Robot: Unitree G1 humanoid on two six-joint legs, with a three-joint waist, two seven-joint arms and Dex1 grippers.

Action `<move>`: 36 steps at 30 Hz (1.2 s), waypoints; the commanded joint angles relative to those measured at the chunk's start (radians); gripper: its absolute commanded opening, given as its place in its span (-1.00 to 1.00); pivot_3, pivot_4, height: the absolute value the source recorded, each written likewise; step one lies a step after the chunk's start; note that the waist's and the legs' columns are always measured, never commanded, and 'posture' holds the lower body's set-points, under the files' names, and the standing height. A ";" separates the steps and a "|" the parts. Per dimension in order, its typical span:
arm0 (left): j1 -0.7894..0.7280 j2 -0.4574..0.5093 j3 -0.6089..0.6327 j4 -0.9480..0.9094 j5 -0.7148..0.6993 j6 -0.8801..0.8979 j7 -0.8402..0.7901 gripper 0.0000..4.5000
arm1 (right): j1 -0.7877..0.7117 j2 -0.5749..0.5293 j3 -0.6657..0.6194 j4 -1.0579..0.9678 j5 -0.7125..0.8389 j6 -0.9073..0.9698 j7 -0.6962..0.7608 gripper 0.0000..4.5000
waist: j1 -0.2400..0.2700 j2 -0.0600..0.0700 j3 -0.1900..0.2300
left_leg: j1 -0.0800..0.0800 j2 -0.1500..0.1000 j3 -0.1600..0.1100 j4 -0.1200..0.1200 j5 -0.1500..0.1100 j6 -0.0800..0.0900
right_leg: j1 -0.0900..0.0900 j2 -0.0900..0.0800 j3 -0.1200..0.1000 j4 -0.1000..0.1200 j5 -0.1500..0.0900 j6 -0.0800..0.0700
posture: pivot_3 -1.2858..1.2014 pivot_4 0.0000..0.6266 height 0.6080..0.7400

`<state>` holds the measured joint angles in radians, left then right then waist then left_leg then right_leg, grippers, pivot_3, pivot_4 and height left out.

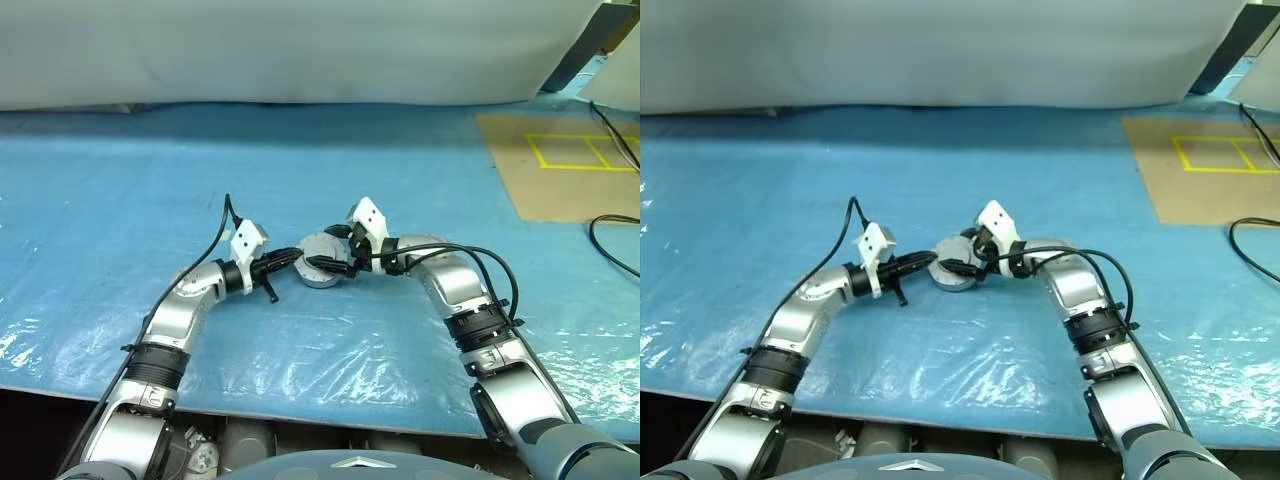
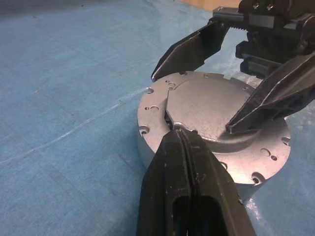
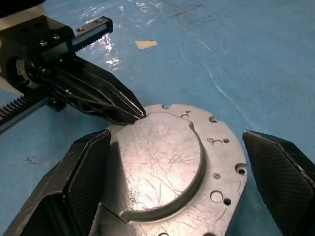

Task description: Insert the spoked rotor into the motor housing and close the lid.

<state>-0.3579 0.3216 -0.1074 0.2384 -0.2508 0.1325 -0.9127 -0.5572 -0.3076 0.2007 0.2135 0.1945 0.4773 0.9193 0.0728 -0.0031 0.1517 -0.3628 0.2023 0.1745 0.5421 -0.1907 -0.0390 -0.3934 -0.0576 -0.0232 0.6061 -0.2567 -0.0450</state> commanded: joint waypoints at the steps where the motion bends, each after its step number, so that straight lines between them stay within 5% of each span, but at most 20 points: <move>1: 0.009 -0.005 -0.029 0.003 0.008 0.019 -0.014 -1.00 | 0.001 0.001 -0.059 -0.085 0.078 0.060 0.000 0.99 | 0.000 0.000 0.000 | -0.002 0.000 0.000 0.000 0.000 0.000 | -0.002 0.000 0.000 0.000 0.000 0.000 | 0.03 -0.52 1.00; 17: 0.023 -0.006 -0.032 -0.013 0.010 0.026 -0.012 -1.00 | -0.017 -0.033 -0.306 0.112 0.371 0.599 -0.035 0.99 | 0.002 0.000 0.000 | -0.004 0.000 0.000 0.002 0.000 0.000 | -0.003 0.001 -0.002 0.002 0.000 0.001 | 0.03 -0.52 1.00; 33: 0.013 -0.012 -0.030 -0.001 0.016 0.011 -0.004 -1.00 | 0.001 0.040 -0.273 0.099 0.426 0.692 -0.059 0.99 | 0.005 0.000 0.000 | -0.003 0.001 0.000 0.004 0.000 0.000 | -0.001 0.001 -0.002 0.003 0.000 0.000 | 0.03 -0.52 1.00; 36: 0.016 -0.014 -0.031 0.000 0.017 0.009 -0.004 -1.00 | -0.003 0.051 -0.284 0.116 0.419 0.674 -0.071 0.74 | 0.005 0.000 0.000 | -0.002 0.001 0.000 0.004 0.000 0.000 | -0.001 0.000 -0.002 0.003 0.000 0.000 | 0.03 -0.52 1.00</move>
<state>-0.3530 0.3181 -0.1071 0.2319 -0.2466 0.1360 -0.9110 -0.5642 -0.2778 -0.0933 0.3289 0.5920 1.1438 0.8461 0.0781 -0.0028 0.1515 -0.3651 0.2028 0.1749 0.5462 -0.1906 -0.0391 -0.3947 -0.0572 -0.0255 0.6095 -0.2563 -0.0450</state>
